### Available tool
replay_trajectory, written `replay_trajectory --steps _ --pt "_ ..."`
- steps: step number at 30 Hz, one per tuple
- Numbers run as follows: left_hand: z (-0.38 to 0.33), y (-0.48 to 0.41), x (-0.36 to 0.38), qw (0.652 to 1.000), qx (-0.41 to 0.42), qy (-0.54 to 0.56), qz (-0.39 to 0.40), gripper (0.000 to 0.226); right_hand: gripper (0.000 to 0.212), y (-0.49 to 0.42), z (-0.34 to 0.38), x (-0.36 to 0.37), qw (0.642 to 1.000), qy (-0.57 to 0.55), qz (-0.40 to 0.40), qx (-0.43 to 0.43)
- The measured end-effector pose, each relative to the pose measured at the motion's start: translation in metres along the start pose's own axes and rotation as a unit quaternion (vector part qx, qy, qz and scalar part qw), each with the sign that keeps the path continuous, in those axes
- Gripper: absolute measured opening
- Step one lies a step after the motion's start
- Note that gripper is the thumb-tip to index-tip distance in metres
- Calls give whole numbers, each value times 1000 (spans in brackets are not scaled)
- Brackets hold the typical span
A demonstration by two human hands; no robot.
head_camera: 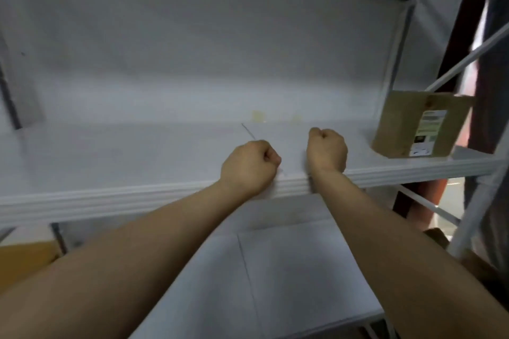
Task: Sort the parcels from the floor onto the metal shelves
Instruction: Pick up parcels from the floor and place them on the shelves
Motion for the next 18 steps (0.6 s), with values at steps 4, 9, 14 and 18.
replay_trajectory --steps 4,9,14,18 --pt "76 39 -84 998 -57 7 -38 18 35 111 53 20 996 -33 74 -43" --pt "161 118 -166 993 -109 20 -44 22 42 265 83 15 986 -61 121 -94" --pt "243 198 -211 984 -176 -37 -5 26 38 405 62 22 968 -52 225 -99" --pt "306 259 -225 965 -251 -81 10 28 37 489 29 38 944 18 324 -58"
Point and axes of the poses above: each hand's wrist, its own y-axis away from the middle knuckle, its own x-axis out of the palm, z = x × y, the point moved 3 cm from there along -y, towards the middle knuckle, and after that the axes turned 14 degrees about -z, right-handed, at the moved point
